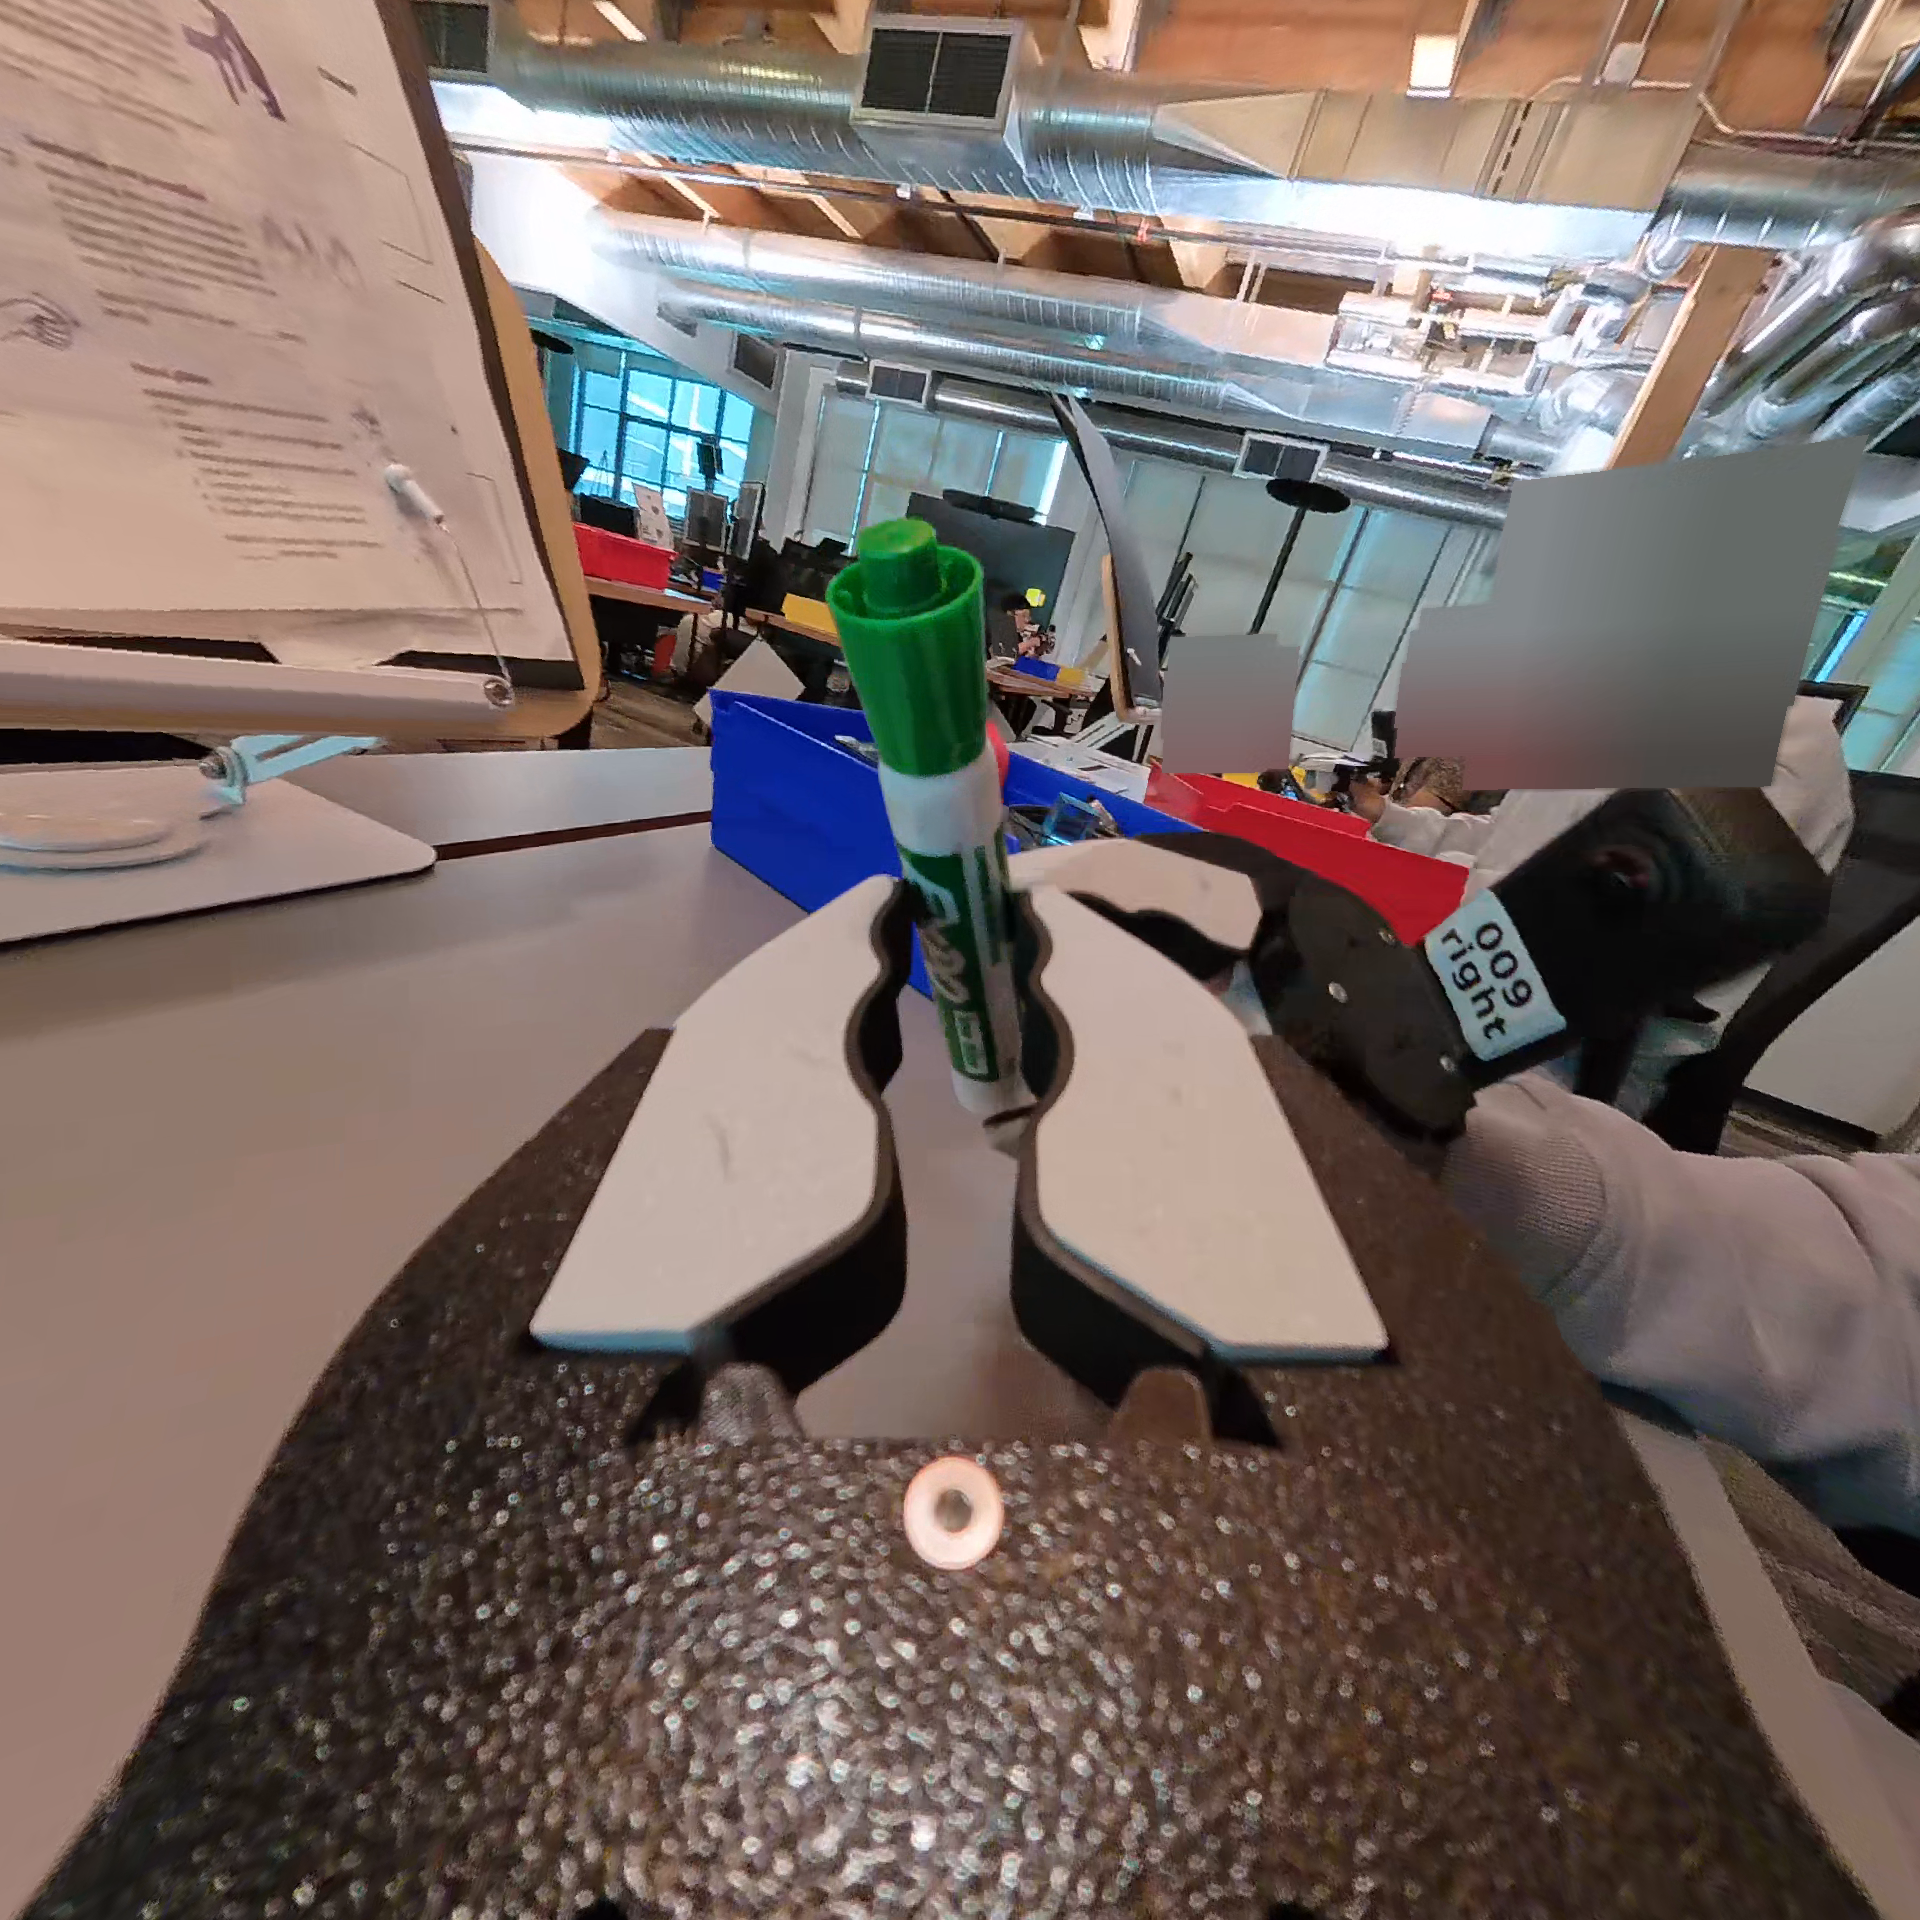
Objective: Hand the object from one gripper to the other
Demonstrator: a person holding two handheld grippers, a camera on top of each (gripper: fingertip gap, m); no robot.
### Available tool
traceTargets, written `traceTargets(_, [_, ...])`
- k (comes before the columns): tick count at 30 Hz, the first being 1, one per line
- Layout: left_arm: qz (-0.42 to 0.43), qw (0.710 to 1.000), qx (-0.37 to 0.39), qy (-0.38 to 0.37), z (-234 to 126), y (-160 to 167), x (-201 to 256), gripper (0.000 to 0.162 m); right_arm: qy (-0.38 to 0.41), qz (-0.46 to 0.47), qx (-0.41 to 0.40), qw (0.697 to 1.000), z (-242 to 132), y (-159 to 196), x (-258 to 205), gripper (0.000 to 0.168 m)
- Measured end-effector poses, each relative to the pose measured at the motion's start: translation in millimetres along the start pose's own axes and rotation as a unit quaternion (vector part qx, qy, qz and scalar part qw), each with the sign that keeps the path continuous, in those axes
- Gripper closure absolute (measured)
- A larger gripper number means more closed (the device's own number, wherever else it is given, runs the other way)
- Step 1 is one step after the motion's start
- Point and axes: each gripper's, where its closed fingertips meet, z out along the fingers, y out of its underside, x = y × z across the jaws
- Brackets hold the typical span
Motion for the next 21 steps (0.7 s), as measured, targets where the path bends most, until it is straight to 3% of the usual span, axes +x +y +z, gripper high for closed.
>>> traceTargets(2, [0.006, 1.0, 0.0, 0.01, 1, 1, 4, 0.143, -0.004, -0.028, -0.007, 1.0, 1, 0, -6, 0.141])
traceTargets(3, [0.008, 1.0, 0.003, 0.015, 1, 0, 6, 0.144, -0.002, -0.029, -0.011, 1.0, 2, 0, -6, 0.143])
traceTargets(12, [-0.037, 0.996, 0.047, 0.065, -3, -10, 11, 0.145, -0.028, 0.107, 0.006, 0.994, -2, -12, 2, 0.148])
traceTargets(14, [-0.023, 0.996, 0.064, 0.061, -5, -14, 11, 0.138, -0.014, 0.16, 0.019, 0.987, -5, -14, 13, 0.148])
traceTargets(18, [-0.007, 0.997, 0.064, 0.041, -6, -14, 6, 0.132, 0.098, 0.252, 0.038, 0.962, -29, -3, 75, 0.148])
traceTargets(21, [-0.025, 0.997, 0.061, 0.043, -6, -12, 4, 0.134, 0.248, 0.239, -0.041, 0.938, -76, 40, 143, 0.148])
